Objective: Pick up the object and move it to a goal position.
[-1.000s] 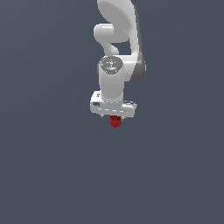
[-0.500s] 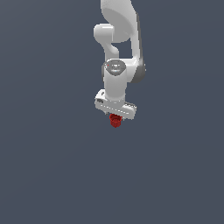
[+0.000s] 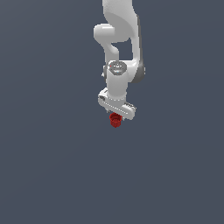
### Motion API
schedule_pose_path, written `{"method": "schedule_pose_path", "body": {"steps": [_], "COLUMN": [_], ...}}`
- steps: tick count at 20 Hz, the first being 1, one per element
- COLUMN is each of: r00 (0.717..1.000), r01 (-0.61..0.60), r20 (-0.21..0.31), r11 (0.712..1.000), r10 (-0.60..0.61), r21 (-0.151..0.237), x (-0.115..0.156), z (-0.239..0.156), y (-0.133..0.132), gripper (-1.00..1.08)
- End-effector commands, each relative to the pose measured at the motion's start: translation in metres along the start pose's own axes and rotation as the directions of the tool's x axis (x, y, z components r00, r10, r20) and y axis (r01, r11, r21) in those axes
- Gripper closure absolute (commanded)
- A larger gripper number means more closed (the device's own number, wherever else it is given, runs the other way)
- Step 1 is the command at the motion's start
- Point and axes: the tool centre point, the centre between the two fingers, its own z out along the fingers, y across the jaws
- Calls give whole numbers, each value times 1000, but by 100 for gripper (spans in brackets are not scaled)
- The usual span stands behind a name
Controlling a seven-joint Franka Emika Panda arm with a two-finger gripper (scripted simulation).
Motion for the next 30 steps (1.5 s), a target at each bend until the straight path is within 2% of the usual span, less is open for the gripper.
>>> {"method": "schedule_pose_path", "body": {"steps": [1,11,21,26,27,30], "r00": [1000,999,999,999,999,999], "r01": [-27,-45,-49,-49,-49,-49], "r20": [-3,-4,-5,-5,-5,-5], "r11": [1000,999,999,999,999,999], "r10": [27,45,49,49,49,49], "r21": [1,1,1,1,1,1], "x": [-3,-6,-7,-6,-6,-6], "z": [2,7,48,55,55,55], "y": [1,2,3,2,2,2], "gripper": [-92,-92,-92,-92,108,108]}}
